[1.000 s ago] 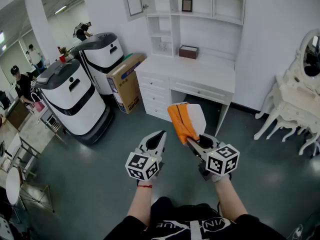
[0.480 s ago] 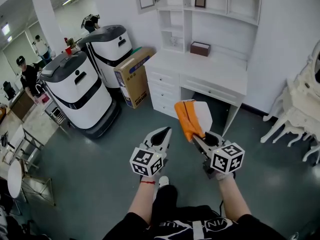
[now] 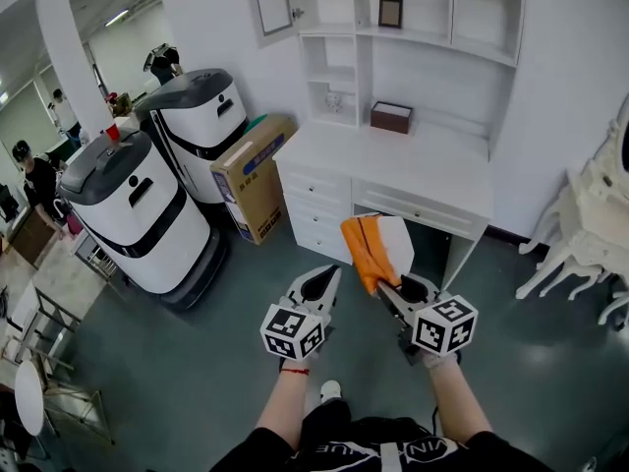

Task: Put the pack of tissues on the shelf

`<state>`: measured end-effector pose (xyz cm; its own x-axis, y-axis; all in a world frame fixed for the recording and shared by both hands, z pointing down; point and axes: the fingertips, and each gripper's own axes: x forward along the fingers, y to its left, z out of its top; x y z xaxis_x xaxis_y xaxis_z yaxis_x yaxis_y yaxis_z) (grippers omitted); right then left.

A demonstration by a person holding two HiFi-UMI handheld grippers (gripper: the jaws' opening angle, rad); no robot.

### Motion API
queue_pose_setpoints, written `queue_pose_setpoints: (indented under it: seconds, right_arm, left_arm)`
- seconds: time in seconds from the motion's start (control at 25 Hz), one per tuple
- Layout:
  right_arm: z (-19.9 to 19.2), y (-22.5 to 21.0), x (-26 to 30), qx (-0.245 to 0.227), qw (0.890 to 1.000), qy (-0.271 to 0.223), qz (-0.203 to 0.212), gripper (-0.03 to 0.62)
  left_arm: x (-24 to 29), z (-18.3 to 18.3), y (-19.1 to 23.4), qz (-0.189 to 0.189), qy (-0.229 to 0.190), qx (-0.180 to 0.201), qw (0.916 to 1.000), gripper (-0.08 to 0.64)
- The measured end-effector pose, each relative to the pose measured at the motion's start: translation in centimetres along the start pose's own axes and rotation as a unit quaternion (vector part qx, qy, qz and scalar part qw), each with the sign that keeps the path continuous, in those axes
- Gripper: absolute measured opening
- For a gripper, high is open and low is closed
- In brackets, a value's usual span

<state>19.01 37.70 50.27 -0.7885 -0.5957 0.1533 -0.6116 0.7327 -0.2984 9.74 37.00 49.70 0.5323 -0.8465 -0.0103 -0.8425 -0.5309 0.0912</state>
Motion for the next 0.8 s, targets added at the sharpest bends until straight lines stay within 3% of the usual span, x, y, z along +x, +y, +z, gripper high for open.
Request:
queue_pose_setpoints:
  seconds: [0.4,0.8]
  right_arm:
    - [2.5,-3.7,10.8,0.022,1.000,-0.001,-0.015,0.129]
    - [6.1,-4.9,19.3,0.014,0.999,-0.032,-0.009,0.129]
  left_arm:
    - [5.5,0.7,10.5,-0.016,0.010,-0.011,0.9998,0.006]
    - [8.5,3.1,18.5,-0.022,-0.005,0.019,0.9996,0.006]
